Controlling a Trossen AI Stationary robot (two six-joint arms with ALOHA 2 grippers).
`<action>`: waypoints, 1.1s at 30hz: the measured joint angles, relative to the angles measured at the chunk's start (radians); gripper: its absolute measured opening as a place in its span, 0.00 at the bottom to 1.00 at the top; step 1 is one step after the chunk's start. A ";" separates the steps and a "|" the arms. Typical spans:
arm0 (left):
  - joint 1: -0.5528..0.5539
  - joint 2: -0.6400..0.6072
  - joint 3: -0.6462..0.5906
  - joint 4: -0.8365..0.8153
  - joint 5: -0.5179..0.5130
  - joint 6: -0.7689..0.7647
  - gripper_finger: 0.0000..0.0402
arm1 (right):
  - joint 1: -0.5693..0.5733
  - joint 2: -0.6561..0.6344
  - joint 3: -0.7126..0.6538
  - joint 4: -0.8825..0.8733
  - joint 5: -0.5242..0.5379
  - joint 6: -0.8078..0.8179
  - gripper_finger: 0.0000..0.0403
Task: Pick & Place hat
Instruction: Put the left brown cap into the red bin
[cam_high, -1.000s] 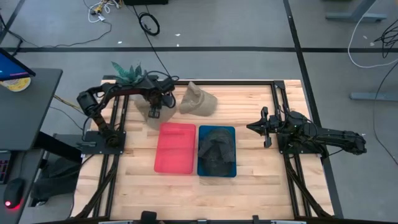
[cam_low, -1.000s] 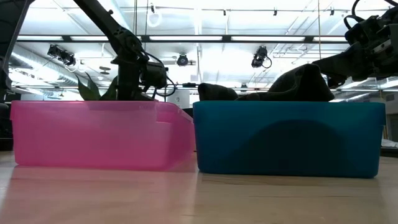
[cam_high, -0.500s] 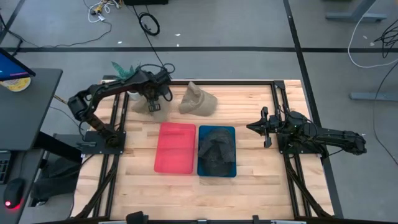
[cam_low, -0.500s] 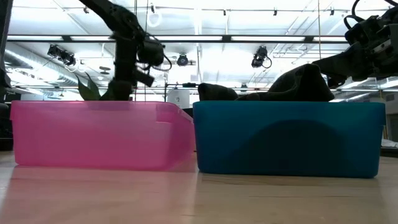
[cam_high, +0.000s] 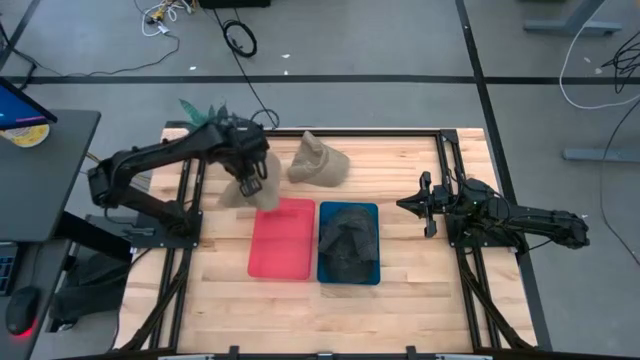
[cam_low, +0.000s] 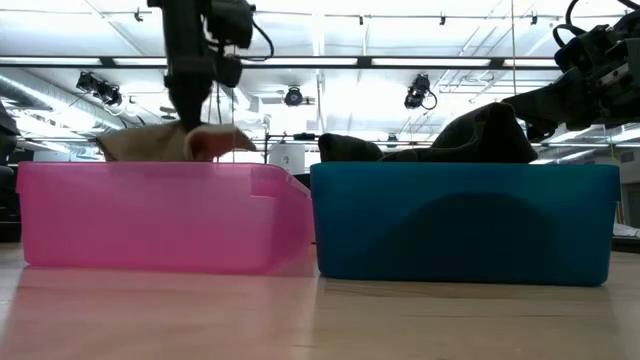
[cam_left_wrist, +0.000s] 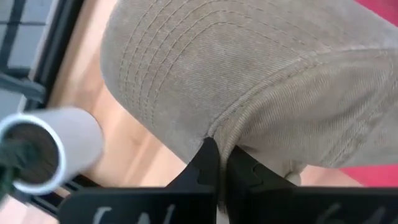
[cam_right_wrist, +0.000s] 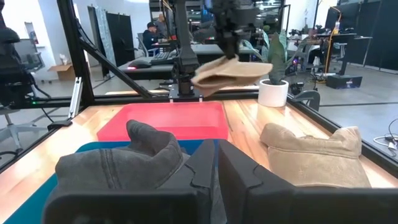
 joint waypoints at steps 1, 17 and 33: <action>-0.025 -0.010 0.000 -0.015 -0.001 -0.036 0.01 | 0.000 0.000 0.000 0.000 0.000 0.000 0.07; -0.450 -0.044 0.000 -0.012 0.023 -0.478 0.01 | 0.000 0.000 0.000 0.000 0.000 0.000 0.07; -0.618 0.039 0.000 0.285 -0.054 -0.563 0.01 | 0.000 0.000 0.000 0.001 0.000 0.000 0.07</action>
